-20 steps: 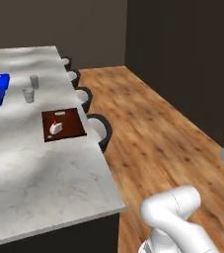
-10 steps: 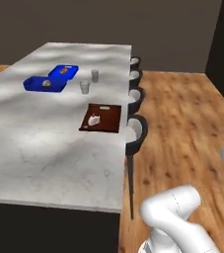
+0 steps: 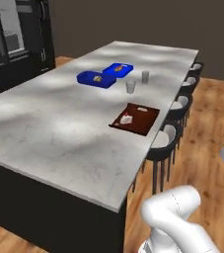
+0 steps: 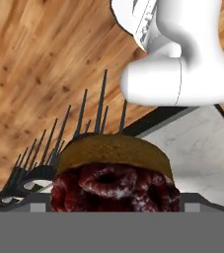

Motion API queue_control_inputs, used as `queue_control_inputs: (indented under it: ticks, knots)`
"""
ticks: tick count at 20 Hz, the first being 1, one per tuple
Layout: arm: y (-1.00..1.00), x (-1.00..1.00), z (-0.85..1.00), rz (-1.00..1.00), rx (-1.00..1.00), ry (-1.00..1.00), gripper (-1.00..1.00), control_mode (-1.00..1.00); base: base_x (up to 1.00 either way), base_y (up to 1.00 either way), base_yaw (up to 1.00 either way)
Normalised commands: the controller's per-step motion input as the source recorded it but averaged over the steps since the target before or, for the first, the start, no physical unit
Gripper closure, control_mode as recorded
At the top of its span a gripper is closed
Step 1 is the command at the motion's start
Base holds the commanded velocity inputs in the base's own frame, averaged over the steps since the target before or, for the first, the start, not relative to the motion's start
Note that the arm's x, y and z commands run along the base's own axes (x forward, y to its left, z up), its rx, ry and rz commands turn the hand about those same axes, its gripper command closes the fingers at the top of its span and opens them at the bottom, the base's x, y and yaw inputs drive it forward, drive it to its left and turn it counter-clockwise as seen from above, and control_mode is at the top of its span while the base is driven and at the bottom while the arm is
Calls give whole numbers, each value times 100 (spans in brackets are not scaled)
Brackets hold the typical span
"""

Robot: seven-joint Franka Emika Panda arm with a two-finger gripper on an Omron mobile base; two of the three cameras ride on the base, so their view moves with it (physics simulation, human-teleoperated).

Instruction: Take the cakes from the fridge and place them on the empty tray on the dining counter.

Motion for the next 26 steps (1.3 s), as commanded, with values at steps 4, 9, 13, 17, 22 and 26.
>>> queue_control_inputs:
  ticks: [4, 9, 13, 17, 22, 26]
  knots:
    - [0, 0, 0, 0, 0, 0, 100, 100, 95, -76, 50]
    - [0, 0, 0, 0, 0, 0, 100, 100, 72, -96, 46]
    - [0, 0, 0, 0, 0, 0, 100, 100, 68, -96, 44]
    - [0, 0, 0, 0, 0, 0, 100, 100, 70, -98, 43]
    - [0, 0, 0, 0, 0, 0, 100, 100, 70, -99, 42]
    - [0, 0, 0, 0, 0, 0, 100, 100, 60, -100, 39]
